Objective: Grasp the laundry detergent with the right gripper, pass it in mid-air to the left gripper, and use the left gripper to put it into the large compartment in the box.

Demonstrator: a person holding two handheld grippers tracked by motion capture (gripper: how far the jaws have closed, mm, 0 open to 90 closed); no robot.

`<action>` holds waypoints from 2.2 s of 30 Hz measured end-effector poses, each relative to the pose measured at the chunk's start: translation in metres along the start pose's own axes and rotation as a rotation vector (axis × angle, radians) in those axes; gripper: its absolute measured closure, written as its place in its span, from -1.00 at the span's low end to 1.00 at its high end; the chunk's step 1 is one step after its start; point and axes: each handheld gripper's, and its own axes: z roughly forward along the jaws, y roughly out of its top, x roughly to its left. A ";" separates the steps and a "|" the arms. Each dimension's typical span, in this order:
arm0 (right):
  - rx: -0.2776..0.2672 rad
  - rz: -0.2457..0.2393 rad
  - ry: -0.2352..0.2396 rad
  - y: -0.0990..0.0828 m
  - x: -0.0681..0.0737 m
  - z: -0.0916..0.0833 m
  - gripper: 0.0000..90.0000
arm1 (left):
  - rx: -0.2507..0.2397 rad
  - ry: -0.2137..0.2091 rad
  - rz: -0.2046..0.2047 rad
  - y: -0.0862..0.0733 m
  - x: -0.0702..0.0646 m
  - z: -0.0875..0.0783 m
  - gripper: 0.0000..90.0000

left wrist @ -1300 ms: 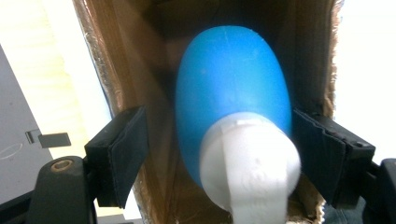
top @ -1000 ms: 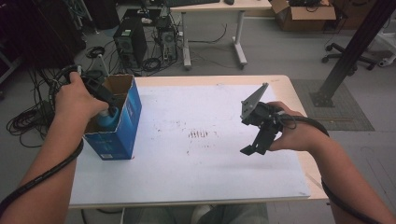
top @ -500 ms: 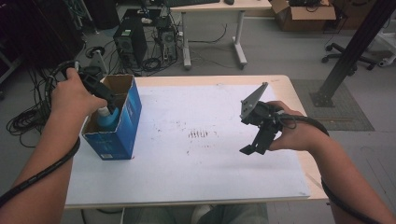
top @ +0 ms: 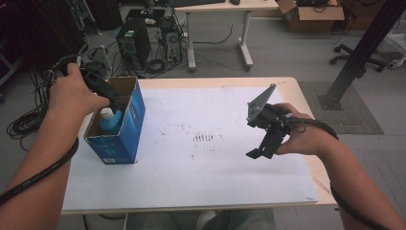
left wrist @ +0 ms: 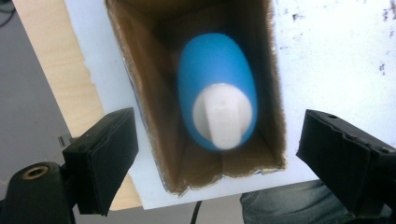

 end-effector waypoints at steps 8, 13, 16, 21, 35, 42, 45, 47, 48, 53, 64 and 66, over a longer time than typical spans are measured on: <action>-0.004 -0.001 0.000 -0.001 0.000 0.000 -1.00 | -0.017 0.015 0.065 0.000 -0.006 -0.011 -0.83; -0.007 -0.001 -0.002 -0.001 0.000 -0.002 -1.00 | -0.028 0.034 0.115 0.001 -0.011 -0.018 -0.96; -0.010 -0.002 -0.002 0.000 -0.001 -0.003 -1.00 | -0.018 0.042 0.153 0.001 -0.015 -0.022 -0.99; -0.006 -0.002 -0.002 -0.001 -0.002 -0.003 -1.00 | -0.008 0.042 0.244 0.003 -0.025 -0.027 -1.00; 0.002 0.012 -0.005 -0.002 -0.004 -0.007 -1.00 | -0.090 0.030 0.670 0.009 -0.074 -0.038 -1.00; -0.003 0.011 -0.016 -0.004 -0.003 -0.013 -1.00 | -0.198 0.007 0.959 0.000 -0.102 -0.050 -1.00; 0.002 0.015 -0.019 -0.006 -0.002 -0.016 -1.00 | -0.178 -0.010 1.071 -0.005 -0.114 -0.049 -1.00; 0.009 0.018 -0.022 -0.006 -0.002 -0.017 -1.00 | -0.149 -0.019 1.126 -0.007 -0.120 -0.048 -1.00; 0.009 0.015 -0.026 -0.006 -0.002 -0.019 -1.00 | -0.138 -0.019 1.143 -0.008 -0.122 -0.048 -1.00; -0.010 0.009 -0.035 -0.003 0.000 -0.026 -1.00 | -0.088 -0.023 1.194 -0.011 -0.132 -0.045 -1.00; 0.055 -0.014 -0.038 0.010 0.003 -0.033 -1.00 | -0.007 -0.033 1.237 -0.017 -0.145 -0.038 -1.00; 0.076 -0.019 -0.037 0.013 0.002 -0.031 -1.00 | 0.001 -0.033 1.246 -0.017 -0.146 -0.036 -1.00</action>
